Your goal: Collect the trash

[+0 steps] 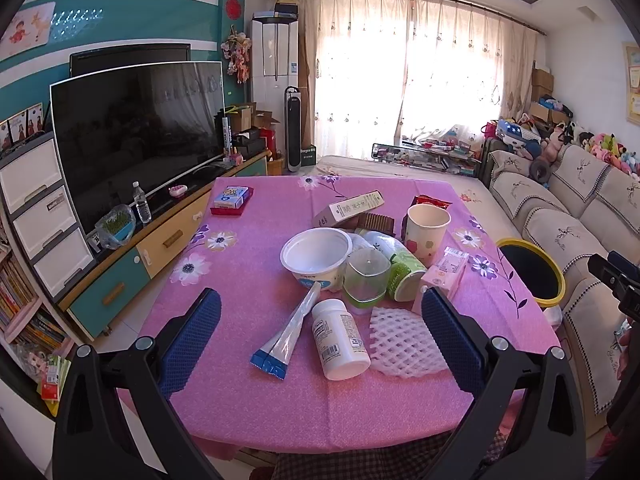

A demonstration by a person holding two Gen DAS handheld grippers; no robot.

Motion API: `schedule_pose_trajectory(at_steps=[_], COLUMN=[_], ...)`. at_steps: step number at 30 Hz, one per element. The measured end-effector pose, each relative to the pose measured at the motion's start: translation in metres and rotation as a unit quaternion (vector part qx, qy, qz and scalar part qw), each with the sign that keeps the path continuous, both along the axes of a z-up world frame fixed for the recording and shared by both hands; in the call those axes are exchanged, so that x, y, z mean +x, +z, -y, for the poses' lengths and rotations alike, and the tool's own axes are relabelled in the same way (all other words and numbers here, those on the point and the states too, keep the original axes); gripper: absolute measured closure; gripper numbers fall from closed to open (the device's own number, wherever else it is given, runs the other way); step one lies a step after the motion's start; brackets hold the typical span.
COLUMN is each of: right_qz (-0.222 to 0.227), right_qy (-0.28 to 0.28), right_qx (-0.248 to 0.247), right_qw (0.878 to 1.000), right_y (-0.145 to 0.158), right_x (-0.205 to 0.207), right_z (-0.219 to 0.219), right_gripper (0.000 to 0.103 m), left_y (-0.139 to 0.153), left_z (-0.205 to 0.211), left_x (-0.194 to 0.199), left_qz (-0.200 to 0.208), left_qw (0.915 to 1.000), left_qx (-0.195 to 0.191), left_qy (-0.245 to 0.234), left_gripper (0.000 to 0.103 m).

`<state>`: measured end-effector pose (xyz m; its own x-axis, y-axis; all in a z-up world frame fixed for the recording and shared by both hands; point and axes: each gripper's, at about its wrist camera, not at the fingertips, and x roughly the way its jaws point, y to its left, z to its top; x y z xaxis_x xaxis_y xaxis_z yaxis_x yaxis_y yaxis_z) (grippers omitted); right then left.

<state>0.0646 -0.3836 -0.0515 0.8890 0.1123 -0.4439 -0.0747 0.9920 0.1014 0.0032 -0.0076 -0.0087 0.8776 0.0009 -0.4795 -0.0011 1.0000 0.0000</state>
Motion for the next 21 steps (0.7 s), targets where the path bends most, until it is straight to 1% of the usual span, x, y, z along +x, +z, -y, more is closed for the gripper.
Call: schedule_pose_trajectory(at_steps=[4, 7, 12, 15, 16, 19, 21], right_qz=[-0.001, -0.004, -0.011, -0.020, -0.022, -0.032, -0.044], right_qy=[-0.001, -0.002, 0.001, 0.009, 0.010, 0.010, 0.024], right_qx=[0.000, 0.001, -0.001, 0.003, -0.001, -0.015, -0.008], right_qw=[1.000, 1.000, 1.000, 1.000, 1.000, 0.999, 0.999], right_y=[0.000, -0.002, -0.005, -0.006, -0.006, -0.006, -0.004], right_x=[0.001, 0.003, 0.012, 0.021, 0.025, 0.041, 0.056], right_z=[0.000, 0.002, 0.001, 0.000, -0.001, -0.005, -0.007], right_gripper=[0.006, 0.006, 0.006, 0.006, 0.006, 0.006, 0.006], left_y=[-0.004, -0.006, -0.007, -0.006, -0.007, -0.005, -0.004], left_z=[0.000, 0.001, 0.001, 0.000, -0.001, -0.003, -0.005], left_x=[0.001, 0.003, 0.019, 0.034, 0.039, 0.062, 0.081], left_qz=[-0.008, -0.009, -0.002, -0.004, -0.008, -0.015, -0.016], left_qw=[1.0000, 1.0000, 0.9996, 0.9991, 0.9994, 0.9990, 0.9992], left_qx=[-0.004, 0.000, 0.028, 0.042, 0.033, 0.042, 0.036], left_qy=[0.000, 0.000, -0.002, -0.001, -0.002, -0.005, -0.004], left_gripper=[0.004, 0.004, 0.004, 0.004, 0.004, 0.004, 0.004])
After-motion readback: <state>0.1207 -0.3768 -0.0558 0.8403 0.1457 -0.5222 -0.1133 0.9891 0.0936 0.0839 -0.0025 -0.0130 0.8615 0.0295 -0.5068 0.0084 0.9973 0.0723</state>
